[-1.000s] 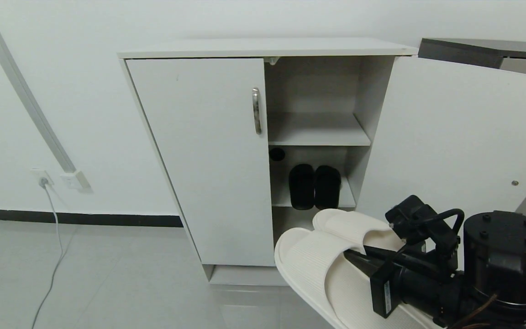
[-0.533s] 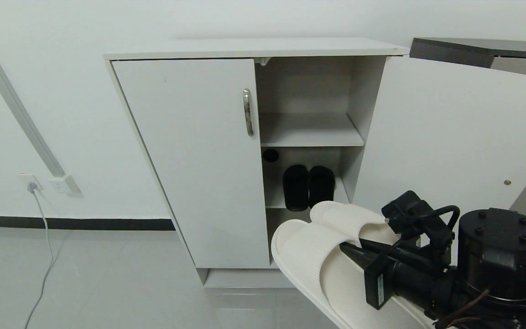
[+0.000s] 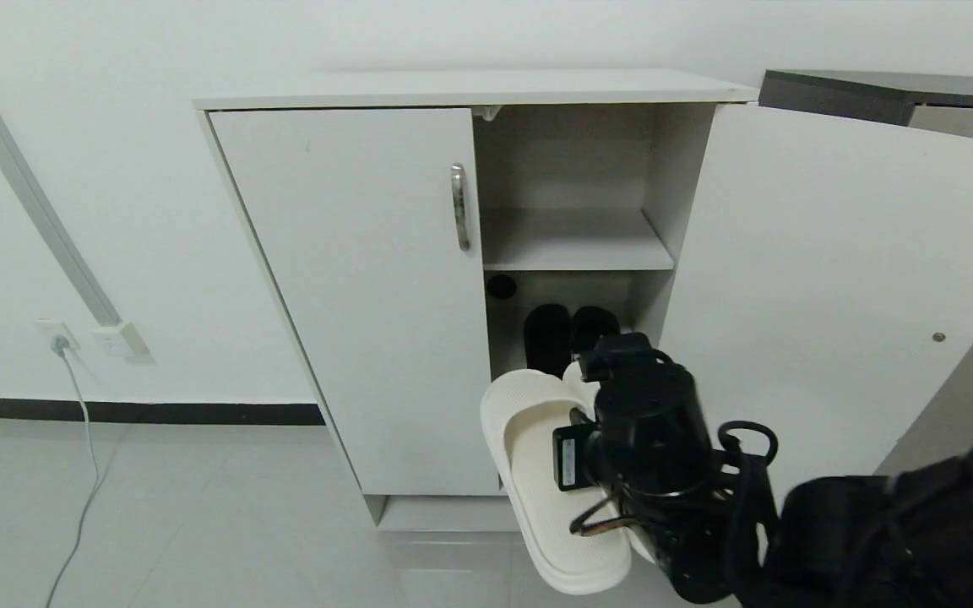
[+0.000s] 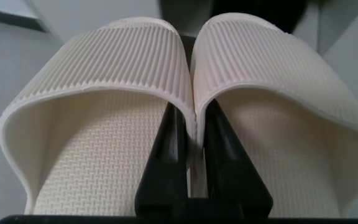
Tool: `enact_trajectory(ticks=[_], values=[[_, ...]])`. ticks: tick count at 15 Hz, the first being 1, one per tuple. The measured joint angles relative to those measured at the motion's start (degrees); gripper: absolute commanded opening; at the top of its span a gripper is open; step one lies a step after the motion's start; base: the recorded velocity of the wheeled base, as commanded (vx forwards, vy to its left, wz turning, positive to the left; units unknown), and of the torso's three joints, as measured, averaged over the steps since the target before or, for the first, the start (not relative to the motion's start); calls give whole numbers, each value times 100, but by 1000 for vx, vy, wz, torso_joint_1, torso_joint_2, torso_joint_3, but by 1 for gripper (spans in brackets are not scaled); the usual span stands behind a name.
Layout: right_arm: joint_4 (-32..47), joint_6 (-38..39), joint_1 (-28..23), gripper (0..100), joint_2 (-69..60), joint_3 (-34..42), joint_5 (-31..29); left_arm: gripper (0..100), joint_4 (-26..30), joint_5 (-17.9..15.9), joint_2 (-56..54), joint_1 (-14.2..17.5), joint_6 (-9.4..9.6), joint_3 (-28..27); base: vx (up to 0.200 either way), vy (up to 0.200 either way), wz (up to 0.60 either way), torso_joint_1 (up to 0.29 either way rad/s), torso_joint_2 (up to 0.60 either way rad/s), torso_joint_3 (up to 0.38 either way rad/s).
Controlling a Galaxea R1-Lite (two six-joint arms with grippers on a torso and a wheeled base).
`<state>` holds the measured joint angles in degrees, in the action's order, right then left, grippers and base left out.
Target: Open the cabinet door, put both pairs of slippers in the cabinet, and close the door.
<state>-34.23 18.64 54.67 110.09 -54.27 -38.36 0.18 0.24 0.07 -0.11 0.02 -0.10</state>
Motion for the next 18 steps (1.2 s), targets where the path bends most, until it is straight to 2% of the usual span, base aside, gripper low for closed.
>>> enact_trajectory(ticks=[2, 4, 7, 11, 16, 18], values=[[1163, 306, -68, 0, 328, -964, -540, 0, -2, 0, 0, 0, 5, 0, 0, 0, 0, 0, 0, 0], [1595, 254, -189, 0, 512, -1716, -918, 0, 0, 0, 0, 0, 0, 0, 0, 0, 0, 0, 0, 0], [1354, -349, -374, 0, 600, -2267, -1085, 0, -2, 7, 0, 0, -2, 0, 0, 0, 0, 0, 0, 0], [534, -1090, -440, 0, 581, -2370, -1090, 0, -2, 7, 0, 0, -2, 0, 0, 0, 0, 0, 0, 0], [322, -1195, -501, 0, 586, -2345, -1090, 0, 0, 9, 0, 4, -2, 0, 0, 0, 0, 0, 0, 0], [322, -1186, -496, 0, 589, -2341, -1087, 0, 0, 9, 0, 0, -2, 0, 200, 0, 0, 2, 5, 5]])
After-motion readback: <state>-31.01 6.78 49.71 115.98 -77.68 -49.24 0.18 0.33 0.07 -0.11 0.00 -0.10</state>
